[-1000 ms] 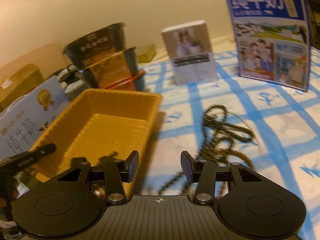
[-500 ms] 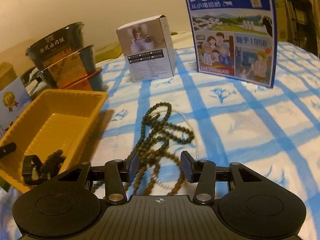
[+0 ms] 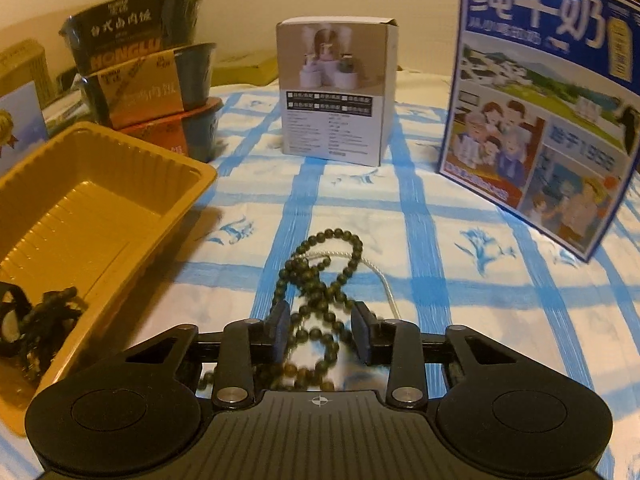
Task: Organize jewelry
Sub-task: 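Lift the bead strand with the right tool and swing it toward the tray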
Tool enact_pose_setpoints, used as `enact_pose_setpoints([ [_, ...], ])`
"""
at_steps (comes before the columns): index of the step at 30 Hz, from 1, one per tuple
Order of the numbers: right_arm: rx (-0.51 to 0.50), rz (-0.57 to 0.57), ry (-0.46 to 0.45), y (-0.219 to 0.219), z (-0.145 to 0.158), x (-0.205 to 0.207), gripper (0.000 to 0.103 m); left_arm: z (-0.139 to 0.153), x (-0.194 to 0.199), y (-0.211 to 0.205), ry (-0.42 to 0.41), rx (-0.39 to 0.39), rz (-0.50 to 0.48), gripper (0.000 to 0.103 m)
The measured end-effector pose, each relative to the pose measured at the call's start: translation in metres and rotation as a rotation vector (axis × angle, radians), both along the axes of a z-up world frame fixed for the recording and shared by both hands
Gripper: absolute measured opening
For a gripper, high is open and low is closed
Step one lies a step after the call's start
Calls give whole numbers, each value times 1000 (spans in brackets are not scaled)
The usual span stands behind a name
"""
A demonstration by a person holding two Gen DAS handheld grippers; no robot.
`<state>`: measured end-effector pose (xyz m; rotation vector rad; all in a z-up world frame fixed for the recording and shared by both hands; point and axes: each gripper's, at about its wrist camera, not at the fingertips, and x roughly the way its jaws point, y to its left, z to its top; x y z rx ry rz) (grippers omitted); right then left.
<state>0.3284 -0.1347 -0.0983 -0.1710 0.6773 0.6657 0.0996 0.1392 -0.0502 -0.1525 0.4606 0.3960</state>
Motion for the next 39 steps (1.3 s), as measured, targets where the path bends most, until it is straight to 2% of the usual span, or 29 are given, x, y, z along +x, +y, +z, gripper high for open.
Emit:
enact_pose_setpoints([
  [5,-47,6,4,15,-10,15,33,0,0,0,0,0,0,5],
  [6,-52,8,6,17,-12,17,30,0,0,0,0,0,0,5],
  [8,-66,20,-11,20,-14,18,10,0,0,0,0,0,0,5],
  [9,-73,19,-24,20,-14,17,7,0,0,0,0,0,0,5],
  [14,-11,-11,-67,5,5,11,7,0,0,0,0,-2,1,5],
  [22,124,-46,-177,-34,78,-1,7,-1,0,0,-4,-1,1,5],
  [32,247,-8,-334,-57,186,-28,7,0,0,-1,-5,7,2,5],
  [39,260,9,-388,-63,235,-36,7,1,2,1,-5,10,-2,5],
])
